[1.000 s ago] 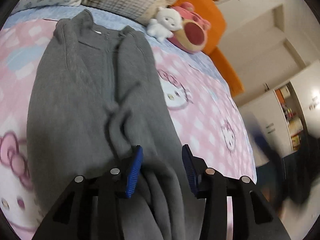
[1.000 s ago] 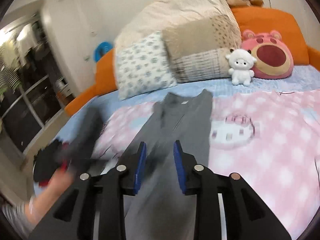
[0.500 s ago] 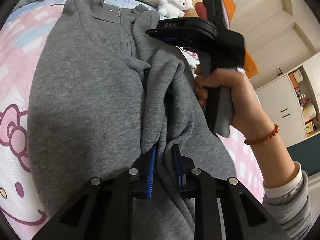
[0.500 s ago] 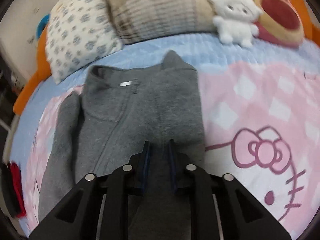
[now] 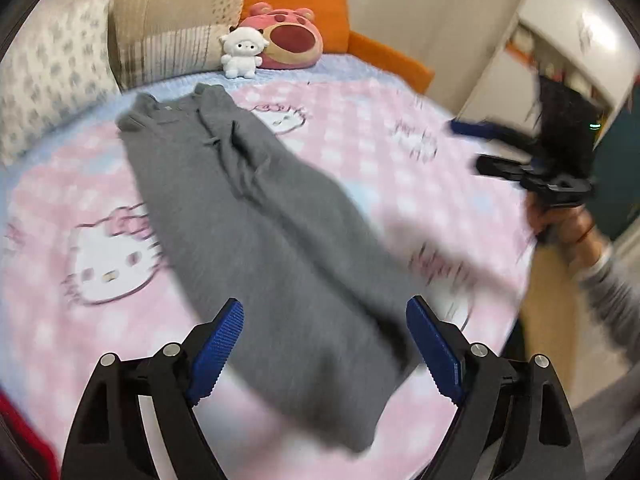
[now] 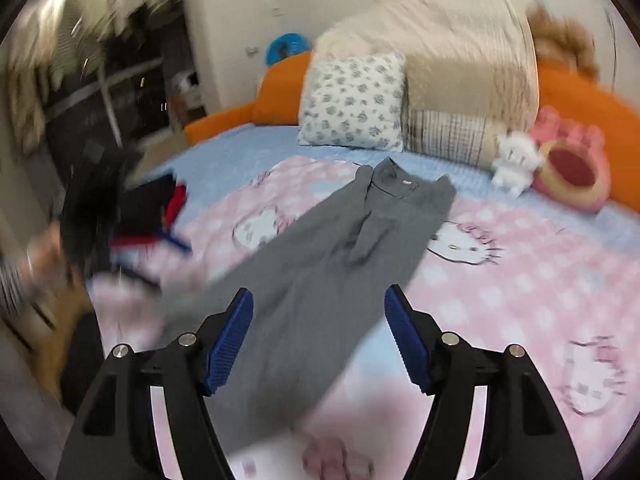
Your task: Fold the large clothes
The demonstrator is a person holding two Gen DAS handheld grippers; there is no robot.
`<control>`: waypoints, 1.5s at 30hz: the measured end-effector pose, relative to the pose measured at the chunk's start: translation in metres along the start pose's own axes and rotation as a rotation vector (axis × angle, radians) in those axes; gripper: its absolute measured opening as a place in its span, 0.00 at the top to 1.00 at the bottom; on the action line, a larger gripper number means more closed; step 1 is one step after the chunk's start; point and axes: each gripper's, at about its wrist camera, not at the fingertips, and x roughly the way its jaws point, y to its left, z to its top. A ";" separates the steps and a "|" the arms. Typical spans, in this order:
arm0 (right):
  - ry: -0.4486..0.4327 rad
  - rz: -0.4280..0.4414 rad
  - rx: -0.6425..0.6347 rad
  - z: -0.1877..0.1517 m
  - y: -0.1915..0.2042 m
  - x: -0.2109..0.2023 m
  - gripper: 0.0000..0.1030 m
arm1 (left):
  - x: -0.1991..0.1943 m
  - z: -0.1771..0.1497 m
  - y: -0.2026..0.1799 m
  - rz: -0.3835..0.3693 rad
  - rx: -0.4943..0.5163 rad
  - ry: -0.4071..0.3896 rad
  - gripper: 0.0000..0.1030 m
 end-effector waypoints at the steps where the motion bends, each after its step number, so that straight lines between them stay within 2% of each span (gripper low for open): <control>1: -0.009 -0.024 -0.070 -0.013 0.018 -0.012 0.35 | -0.004 -0.012 -0.012 0.062 0.074 0.005 0.17; 2: -0.006 -0.046 -0.117 -0.021 0.029 -0.017 0.35 | -0.005 -0.026 -0.022 0.115 0.155 0.008 0.17; 3: 0.010 -0.056 -0.183 -0.036 0.045 -0.022 0.34 | -0.005 -0.036 -0.031 0.138 0.211 0.020 0.17; 7: 0.079 -0.039 -0.287 -0.072 0.075 -0.019 0.34 | 0.007 -0.075 -0.039 0.143 0.402 0.079 0.17; 10: 0.074 -0.074 -0.436 -0.097 0.091 -0.011 0.34 | 0.018 -0.102 -0.043 0.184 0.600 0.044 0.25; 14: 0.097 -0.073 -0.656 -0.127 0.094 0.021 0.37 | 0.041 -0.113 -0.033 0.176 0.717 0.072 0.40; 17: 0.126 -0.045 -0.740 -0.137 0.096 0.047 0.39 | 0.061 -0.113 -0.036 0.180 0.818 0.103 0.40; 21: 0.150 -0.060 -0.848 -0.145 0.103 0.071 0.39 | 0.085 -0.111 -0.036 0.216 0.908 0.156 0.40; 26: 0.119 -0.081 -0.957 -0.161 0.105 0.075 0.39 | 0.089 -0.115 -0.038 0.259 1.025 0.111 0.39; 28: 0.076 -0.096 -0.995 -0.163 0.110 0.076 0.39 | 0.096 -0.123 -0.043 0.292 1.137 0.086 0.38; 33: 0.038 -0.071 -1.074 -0.163 0.125 0.086 0.40 | 0.098 -0.116 -0.044 0.263 1.173 0.080 0.38; 37: 0.076 0.001 -1.033 -0.151 0.118 0.087 0.44 | 0.101 -0.114 -0.043 0.255 1.201 0.081 0.40; 41: 0.109 0.029 -1.021 -0.146 0.115 0.090 0.53 | 0.096 -0.119 -0.040 0.275 1.237 0.084 0.40; 45: 0.151 0.077 -0.941 -0.139 0.114 0.093 0.60 | 0.081 -0.125 -0.043 0.263 1.254 0.082 0.39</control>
